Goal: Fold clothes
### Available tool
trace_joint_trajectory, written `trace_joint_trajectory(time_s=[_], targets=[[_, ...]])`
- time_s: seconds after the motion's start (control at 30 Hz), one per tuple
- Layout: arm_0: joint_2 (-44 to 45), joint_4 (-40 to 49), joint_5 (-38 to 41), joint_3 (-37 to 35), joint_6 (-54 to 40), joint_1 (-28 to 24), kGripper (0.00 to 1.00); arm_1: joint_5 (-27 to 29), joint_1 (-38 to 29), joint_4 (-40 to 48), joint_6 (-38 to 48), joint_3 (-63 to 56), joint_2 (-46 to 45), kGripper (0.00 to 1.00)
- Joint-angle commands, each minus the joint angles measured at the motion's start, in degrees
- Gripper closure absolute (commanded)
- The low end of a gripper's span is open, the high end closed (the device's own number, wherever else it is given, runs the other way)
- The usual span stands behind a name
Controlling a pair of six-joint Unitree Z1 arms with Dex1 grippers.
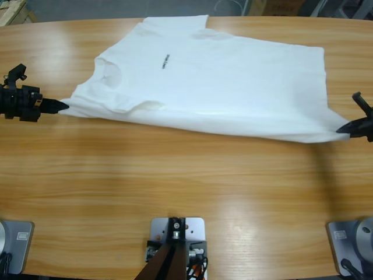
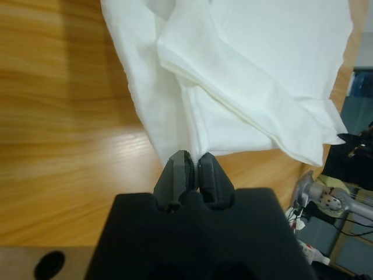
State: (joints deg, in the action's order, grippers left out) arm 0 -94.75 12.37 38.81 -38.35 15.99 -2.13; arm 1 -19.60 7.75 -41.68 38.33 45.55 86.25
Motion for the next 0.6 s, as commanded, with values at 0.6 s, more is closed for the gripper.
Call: trace_joint_trajectory(time_s=[0.6], targets=[[4.22, 1.87, -8.74, 5.23, 14.14, 10.84, 1.0, -0.96, -3.44, 1.55, 4.2, -7.21, -4.4, 1.0]])
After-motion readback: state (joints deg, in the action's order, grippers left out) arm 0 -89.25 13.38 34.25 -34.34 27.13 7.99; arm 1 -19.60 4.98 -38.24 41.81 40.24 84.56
